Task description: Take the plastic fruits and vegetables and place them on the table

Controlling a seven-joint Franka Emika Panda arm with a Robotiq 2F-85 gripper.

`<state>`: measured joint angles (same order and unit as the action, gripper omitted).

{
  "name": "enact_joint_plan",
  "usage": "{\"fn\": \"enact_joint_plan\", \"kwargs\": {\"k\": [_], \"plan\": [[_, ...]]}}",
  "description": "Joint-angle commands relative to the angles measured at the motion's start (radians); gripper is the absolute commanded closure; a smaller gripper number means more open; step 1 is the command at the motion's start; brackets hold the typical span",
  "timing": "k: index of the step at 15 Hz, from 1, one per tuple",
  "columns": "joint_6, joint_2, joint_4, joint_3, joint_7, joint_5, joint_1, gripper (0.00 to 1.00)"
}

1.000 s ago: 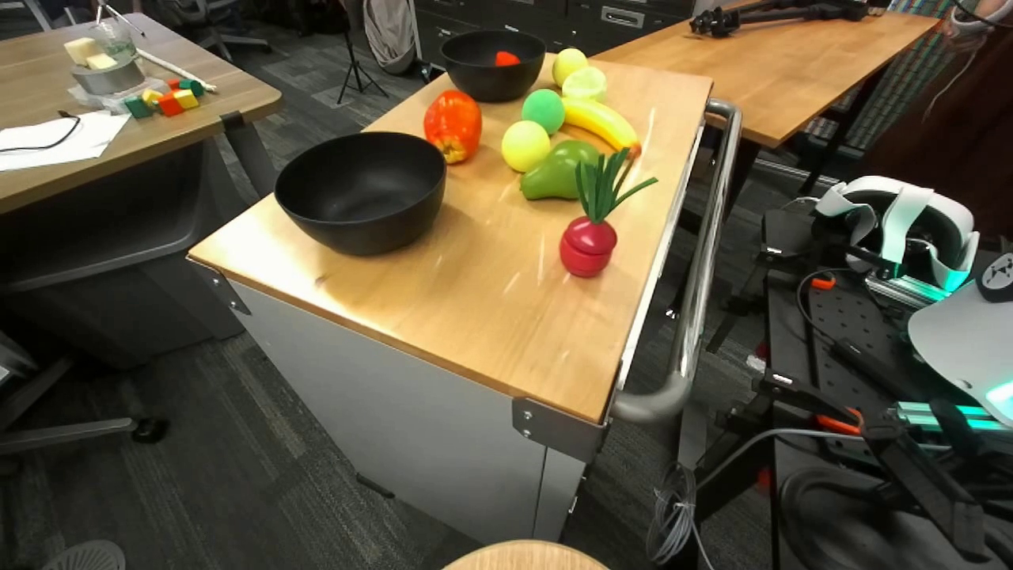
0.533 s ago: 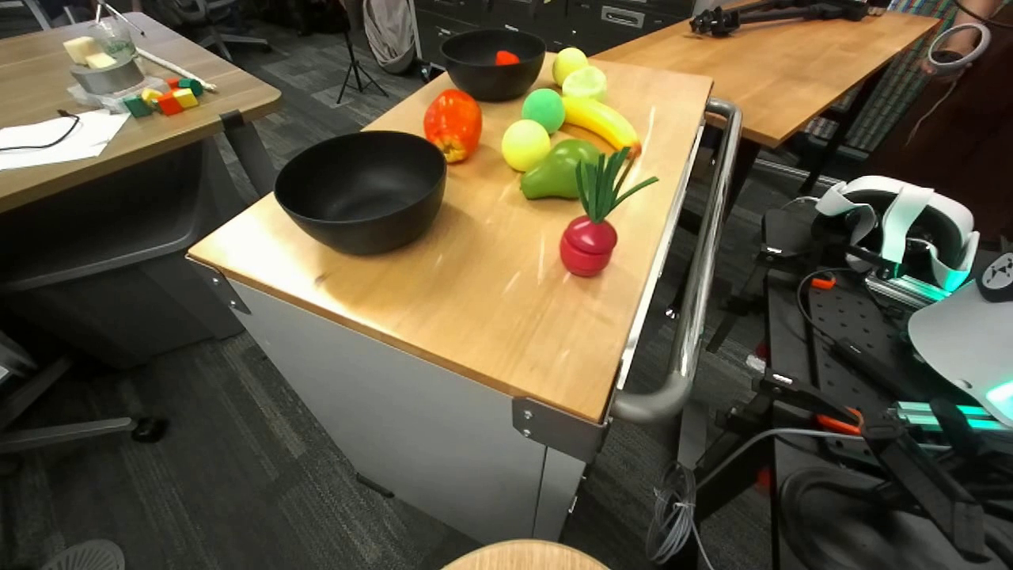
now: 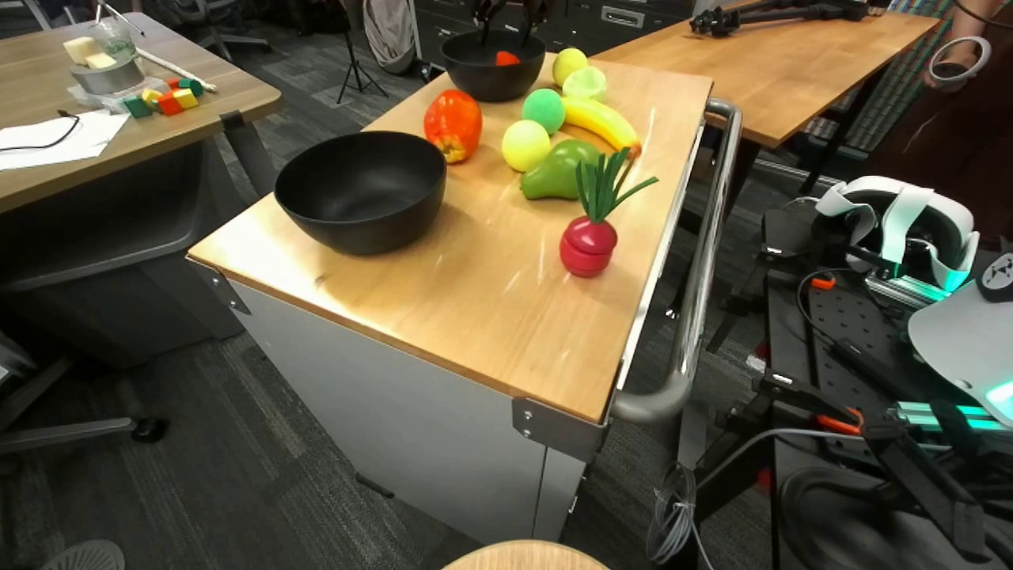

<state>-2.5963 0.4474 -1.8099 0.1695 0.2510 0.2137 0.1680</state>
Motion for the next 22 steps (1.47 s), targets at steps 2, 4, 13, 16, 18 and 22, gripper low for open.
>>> {"fn": "enact_joint_plan", "kwargs": {"k": [2, 4, 13, 16, 18, 22], "plan": [[0.026, 0.062, 0.076, 0.022, 0.021, -0.064, -0.010, 0.26], [0.022, 0.085, 0.088, 0.028, 0.029, -0.089, -0.015, 0.32], [0.006, 0.085, 0.066, 0.025, 0.037, -0.119, -0.021, 0.75], [0.007, 0.014, -0.001, -0.016, 0.012, -0.050, 0.006, 0.75], [-0.013, -0.060, -0.074, -0.068, -0.036, 0.047, 0.040, 0.75], [-0.017, -0.257, -0.237, -0.167, -0.248, 0.323, 0.130, 0.75]]}}
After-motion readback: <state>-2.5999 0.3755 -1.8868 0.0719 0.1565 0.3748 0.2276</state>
